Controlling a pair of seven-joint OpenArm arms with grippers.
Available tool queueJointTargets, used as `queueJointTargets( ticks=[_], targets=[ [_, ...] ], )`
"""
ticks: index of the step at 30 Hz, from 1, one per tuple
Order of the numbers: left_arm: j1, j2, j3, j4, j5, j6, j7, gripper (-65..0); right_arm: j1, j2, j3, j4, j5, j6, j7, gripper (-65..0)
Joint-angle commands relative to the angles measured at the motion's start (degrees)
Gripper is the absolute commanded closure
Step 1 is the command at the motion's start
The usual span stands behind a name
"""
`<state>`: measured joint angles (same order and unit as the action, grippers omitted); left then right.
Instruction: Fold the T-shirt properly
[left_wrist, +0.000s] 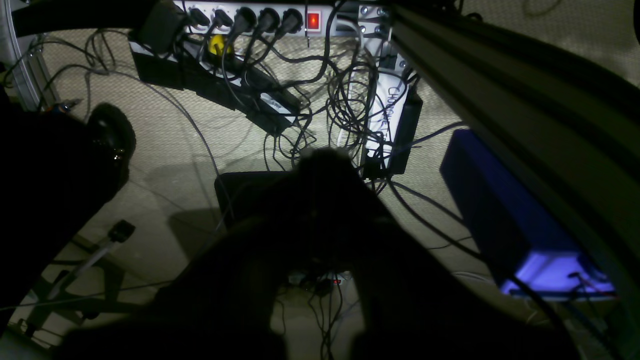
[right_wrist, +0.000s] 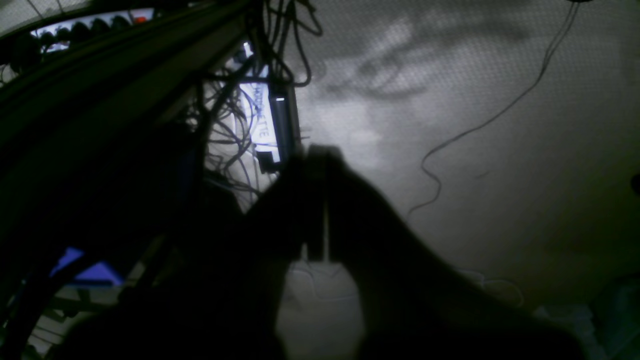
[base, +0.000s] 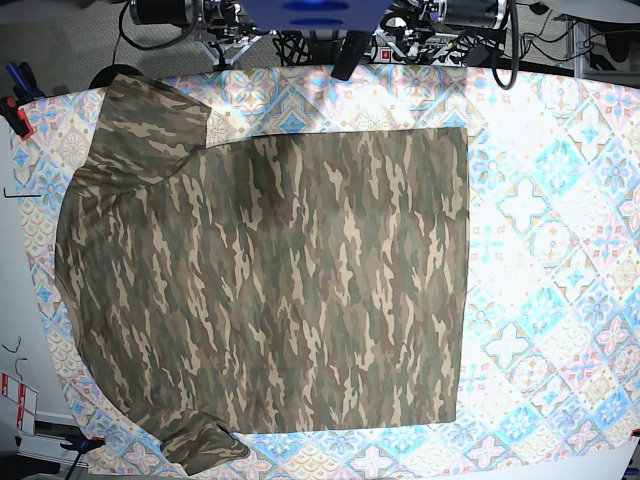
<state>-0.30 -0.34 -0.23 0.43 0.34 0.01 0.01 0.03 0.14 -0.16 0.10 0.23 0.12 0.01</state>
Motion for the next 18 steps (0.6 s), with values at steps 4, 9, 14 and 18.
queueJointTargets(
  ticks=[4,9,14,18],
  targets=[
    [0.1,-0.1,0.1,0.0,-0.1,0.2,0.2,-0.1,0.0,0.3,-0.1,-0.1,-0.3,-0.2,0.3,0.0],
    [0.1,-0.1,0.0,0.0,-0.3,0.2,0.2,-0.1,-0.1,0.3,-0.1,-0.1,-0.3,-0.2,0.3,0.0],
    [0.1,-0.1,0.0,-0.1,-0.1,0.2,0.2,-0.1,-0.1,0.3,-0.1,-0.1,-0.3,-0.2,0.3,0.0],
    [0.2,-0.1,0.0,-0.3,-0.4,0.2,0.3,-0.1,-0.1,0.3,-0.1,-0.1,-0.3,-0.2,0.3,0.0]
  ],
)
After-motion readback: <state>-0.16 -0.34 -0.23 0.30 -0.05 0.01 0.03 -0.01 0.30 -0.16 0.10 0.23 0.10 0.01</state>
